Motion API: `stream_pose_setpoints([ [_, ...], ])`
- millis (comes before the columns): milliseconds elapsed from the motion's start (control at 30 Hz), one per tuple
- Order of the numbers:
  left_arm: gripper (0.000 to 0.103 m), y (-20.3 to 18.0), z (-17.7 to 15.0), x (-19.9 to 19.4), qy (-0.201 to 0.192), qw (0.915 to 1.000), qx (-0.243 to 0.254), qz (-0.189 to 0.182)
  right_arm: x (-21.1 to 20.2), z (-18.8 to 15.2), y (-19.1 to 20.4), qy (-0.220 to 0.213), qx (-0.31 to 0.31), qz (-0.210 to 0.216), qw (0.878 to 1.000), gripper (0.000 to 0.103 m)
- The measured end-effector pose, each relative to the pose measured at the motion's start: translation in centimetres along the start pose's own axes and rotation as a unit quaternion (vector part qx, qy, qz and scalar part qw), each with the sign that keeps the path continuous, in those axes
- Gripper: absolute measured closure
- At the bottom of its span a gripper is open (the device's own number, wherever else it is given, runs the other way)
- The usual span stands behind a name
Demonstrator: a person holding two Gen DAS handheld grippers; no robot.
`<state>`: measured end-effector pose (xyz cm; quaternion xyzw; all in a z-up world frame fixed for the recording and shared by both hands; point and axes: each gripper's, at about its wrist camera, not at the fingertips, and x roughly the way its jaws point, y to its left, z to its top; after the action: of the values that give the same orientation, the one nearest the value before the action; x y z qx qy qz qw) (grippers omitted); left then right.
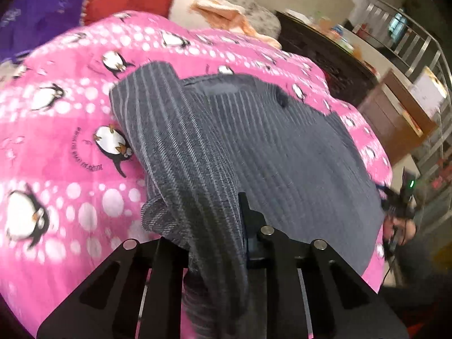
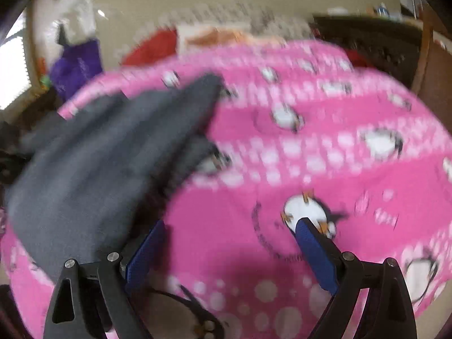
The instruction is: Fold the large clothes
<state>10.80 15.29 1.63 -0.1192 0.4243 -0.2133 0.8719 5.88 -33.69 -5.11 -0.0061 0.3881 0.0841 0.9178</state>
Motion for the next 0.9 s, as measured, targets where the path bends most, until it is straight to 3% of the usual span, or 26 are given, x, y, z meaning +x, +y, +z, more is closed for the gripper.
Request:
stream_pose_setpoints([
  [167, 0.089, -6.1, 2.5, -3.2, -0.046, 0.996, -0.017, -0.075, -0.9, 0.3, 0.6, -0.005, -0.011, -0.032, 0.999, 0.01],
  [267, 0.089, -8.9, 5.0, -2.7, -0.055, 0.9858, -0.083, -0.135, -2.2, 0.4, 0.1, -0.025, -0.003, -0.048, 0.999, 0.01],
  [367, 0.089, -11.8, 7.5, -0.2, -0.047, 0.9788, -0.131, -0.15, -3.5, -0.5, -0.8, -0.043, 0.018, -0.048, 0.998, 0.01],
  [600, 0.09, -17.6, 10.0, 9.2, -0.029, 0.9808, -0.178, -0.073, -3.5, -3.6, -2.7, -0.038, 0.07, -0.015, 0.997, 0.01],
  [700, 0.09, -18.6, 8.8, 13.6, -0.012, 0.981, -0.187, -0.051, -4.0, -4.3, -2.7, -0.046, 0.064, -0.013, 0.997, 0.01],
  [800, 0.09, -19.2, 6.5, 17.5, 0.017, 0.976, -0.209, -0.057, -4.0, -4.7, -2.9, -0.048, 0.06, -0.008, 0.997, 0.01],
  [900, 0.09, -20.9, 5.3, 18.2, 0.002, 0.98, -0.193, -0.048, -4.2, -5.1, -3.0, -0.051, 0.054, -0.003, 0.997, 0.009],
])
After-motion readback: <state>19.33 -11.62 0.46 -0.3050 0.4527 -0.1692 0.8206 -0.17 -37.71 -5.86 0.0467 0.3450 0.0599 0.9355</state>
